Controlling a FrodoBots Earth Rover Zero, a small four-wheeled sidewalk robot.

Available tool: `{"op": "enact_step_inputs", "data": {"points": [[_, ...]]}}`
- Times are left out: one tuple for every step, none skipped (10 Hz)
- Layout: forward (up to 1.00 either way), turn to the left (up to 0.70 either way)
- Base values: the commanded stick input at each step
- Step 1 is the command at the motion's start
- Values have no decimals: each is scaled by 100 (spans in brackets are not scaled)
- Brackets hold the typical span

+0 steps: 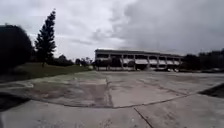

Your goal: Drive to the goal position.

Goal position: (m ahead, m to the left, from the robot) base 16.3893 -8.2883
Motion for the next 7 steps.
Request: {"op": "enact_step_inputs", "data": {"points": [[50,0],[50,0],[50,0],[50,0],[50,0],[50,0],[49,0]]}}
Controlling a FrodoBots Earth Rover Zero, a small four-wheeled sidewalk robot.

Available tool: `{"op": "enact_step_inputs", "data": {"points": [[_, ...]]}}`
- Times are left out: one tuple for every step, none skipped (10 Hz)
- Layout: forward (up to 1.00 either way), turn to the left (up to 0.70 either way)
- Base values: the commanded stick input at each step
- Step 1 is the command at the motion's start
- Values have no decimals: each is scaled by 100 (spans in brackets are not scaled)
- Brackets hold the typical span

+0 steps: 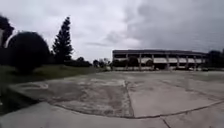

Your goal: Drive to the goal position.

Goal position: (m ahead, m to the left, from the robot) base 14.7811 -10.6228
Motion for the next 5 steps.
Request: {"op": "enact_step_inputs", "data": {"points": [[35,0],[30,0],[30,0],[30,0],[30,0]]}}
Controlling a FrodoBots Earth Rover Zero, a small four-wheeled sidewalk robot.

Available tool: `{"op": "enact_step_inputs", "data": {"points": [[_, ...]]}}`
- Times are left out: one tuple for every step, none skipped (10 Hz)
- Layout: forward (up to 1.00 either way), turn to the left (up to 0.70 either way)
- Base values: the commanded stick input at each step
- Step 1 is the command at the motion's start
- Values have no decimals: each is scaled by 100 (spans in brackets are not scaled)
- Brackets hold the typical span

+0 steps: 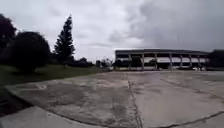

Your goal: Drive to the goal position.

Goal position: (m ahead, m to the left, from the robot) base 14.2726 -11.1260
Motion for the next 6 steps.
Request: {"op": "enact_step_inputs", "data": {"points": [[36,0],[50,0],[50,0],[66,0],[70,0],[70,0]]}}
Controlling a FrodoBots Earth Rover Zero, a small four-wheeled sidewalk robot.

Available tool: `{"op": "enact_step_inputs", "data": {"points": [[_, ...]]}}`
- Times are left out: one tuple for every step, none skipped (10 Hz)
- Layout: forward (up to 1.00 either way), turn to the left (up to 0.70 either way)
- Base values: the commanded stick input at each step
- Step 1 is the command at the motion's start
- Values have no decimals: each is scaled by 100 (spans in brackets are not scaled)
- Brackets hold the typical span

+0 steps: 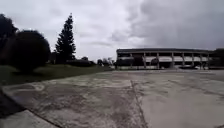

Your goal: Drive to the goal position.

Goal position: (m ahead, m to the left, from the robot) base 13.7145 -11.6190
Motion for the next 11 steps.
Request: {"op": "enact_step_inputs", "data": {"points": [[70,0],[70,0],[70,0],[70,0],[70,0],[70,0],[70,0],[70,0],[70,0],[70,0],[68,0]]}}
